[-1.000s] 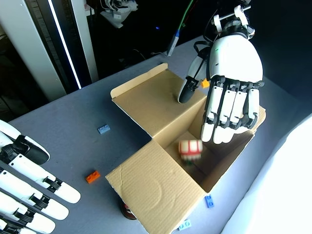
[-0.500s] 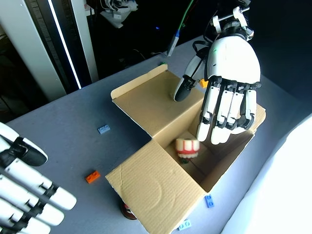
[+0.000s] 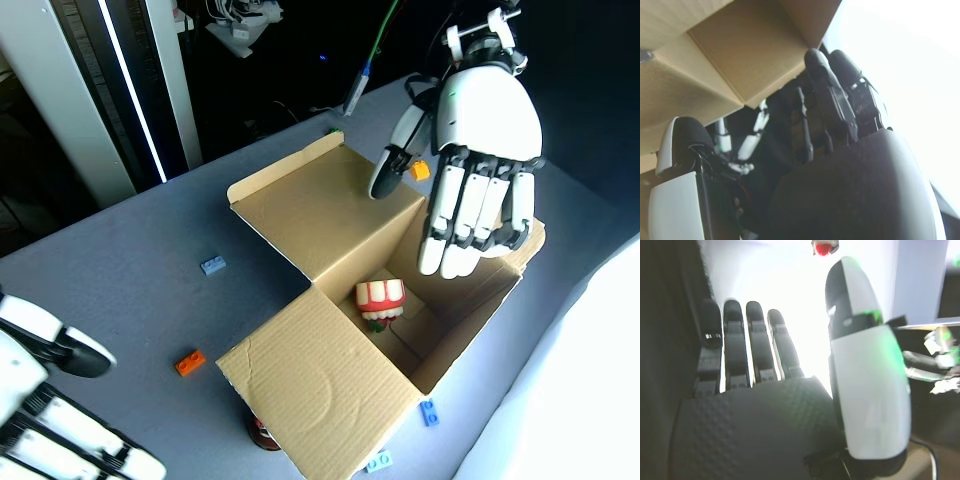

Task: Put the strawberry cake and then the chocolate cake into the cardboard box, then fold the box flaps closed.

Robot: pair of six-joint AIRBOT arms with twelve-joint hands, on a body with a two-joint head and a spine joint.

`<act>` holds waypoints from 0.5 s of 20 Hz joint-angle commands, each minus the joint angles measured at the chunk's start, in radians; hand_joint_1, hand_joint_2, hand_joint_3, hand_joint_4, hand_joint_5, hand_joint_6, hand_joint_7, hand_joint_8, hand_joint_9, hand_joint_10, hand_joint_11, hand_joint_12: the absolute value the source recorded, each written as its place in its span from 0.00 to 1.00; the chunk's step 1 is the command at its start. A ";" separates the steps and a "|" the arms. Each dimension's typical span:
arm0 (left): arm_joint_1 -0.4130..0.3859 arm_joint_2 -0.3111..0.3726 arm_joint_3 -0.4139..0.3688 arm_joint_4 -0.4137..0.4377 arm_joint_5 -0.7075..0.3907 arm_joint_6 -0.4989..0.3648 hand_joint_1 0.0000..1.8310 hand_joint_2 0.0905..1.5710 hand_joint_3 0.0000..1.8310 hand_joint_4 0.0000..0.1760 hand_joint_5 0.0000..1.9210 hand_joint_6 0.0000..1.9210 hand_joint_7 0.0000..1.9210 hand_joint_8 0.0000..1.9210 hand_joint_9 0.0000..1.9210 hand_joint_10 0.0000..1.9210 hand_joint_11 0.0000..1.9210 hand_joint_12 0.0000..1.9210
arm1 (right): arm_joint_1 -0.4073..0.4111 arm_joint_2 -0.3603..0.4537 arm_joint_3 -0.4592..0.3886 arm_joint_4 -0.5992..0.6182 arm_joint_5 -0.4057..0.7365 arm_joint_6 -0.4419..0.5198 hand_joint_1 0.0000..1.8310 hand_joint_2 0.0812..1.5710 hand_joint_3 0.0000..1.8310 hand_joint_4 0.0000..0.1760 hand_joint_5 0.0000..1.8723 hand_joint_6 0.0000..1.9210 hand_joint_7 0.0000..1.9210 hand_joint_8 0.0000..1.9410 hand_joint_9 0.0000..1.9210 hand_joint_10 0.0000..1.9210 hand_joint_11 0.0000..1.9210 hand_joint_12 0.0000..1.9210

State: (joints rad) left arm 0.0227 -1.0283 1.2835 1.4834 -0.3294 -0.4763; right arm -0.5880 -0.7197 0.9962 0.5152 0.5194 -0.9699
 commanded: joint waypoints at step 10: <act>-0.047 0.104 0.036 0.060 0.036 -0.149 0.36 0.64 0.00 0.00 0.23 0.01 0.29 0.01 0.31 0.08 0.02 0.78 | 0.086 -0.209 0.188 0.034 0.060 0.046 0.45 0.66 0.00 0.00 0.08 0.00 0.13 0.00 0.16 0.00 0.00 0.49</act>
State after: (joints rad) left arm -0.0086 -0.9325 1.3148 1.5738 -0.3058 -0.6235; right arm -0.5152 -0.9432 1.1820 0.5541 0.4694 -0.9249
